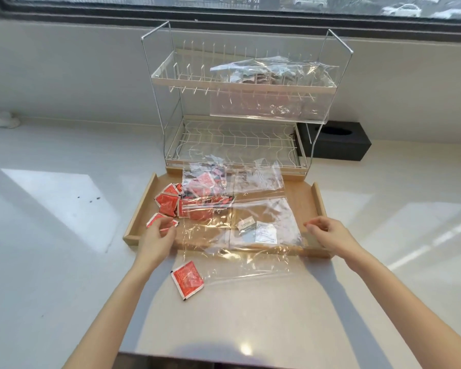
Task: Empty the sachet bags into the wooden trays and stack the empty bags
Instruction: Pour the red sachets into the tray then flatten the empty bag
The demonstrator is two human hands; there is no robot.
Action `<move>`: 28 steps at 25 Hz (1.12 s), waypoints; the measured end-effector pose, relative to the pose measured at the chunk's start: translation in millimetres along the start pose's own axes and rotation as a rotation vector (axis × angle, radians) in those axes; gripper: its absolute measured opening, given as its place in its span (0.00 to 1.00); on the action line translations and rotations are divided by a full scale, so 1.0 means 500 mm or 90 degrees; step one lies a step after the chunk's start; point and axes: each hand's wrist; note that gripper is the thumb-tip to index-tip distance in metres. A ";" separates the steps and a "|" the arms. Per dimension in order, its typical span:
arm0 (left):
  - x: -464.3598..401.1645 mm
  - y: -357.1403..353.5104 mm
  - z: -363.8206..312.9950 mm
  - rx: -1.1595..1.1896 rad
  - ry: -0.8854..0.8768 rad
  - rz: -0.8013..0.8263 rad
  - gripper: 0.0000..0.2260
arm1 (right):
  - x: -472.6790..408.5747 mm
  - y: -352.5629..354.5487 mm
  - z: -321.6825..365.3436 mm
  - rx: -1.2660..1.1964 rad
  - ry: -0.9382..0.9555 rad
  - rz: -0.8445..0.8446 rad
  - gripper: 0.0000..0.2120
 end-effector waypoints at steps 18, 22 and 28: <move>-0.047 -0.047 -0.073 0.131 -0.073 -0.013 0.18 | -0.104 -0.011 0.059 -0.207 0.045 0.018 0.18; -0.022 -0.055 -0.116 0.089 -0.178 -0.006 0.13 | -0.081 0.043 0.045 -0.240 0.100 -0.008 0.15; 0.003 -0.127 -0.190 -0.013 -0.240 -0.038 0.11 | -0.056 0.174 0.008 -0.245 0.140 -0.075 0.12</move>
Point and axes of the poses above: each hand's wrist, its own x-axis away from the middle knuckle, its own y-axis out of the back of the hand, z = x × y, and after that the axes turned 3 degrees about -y, right-handed
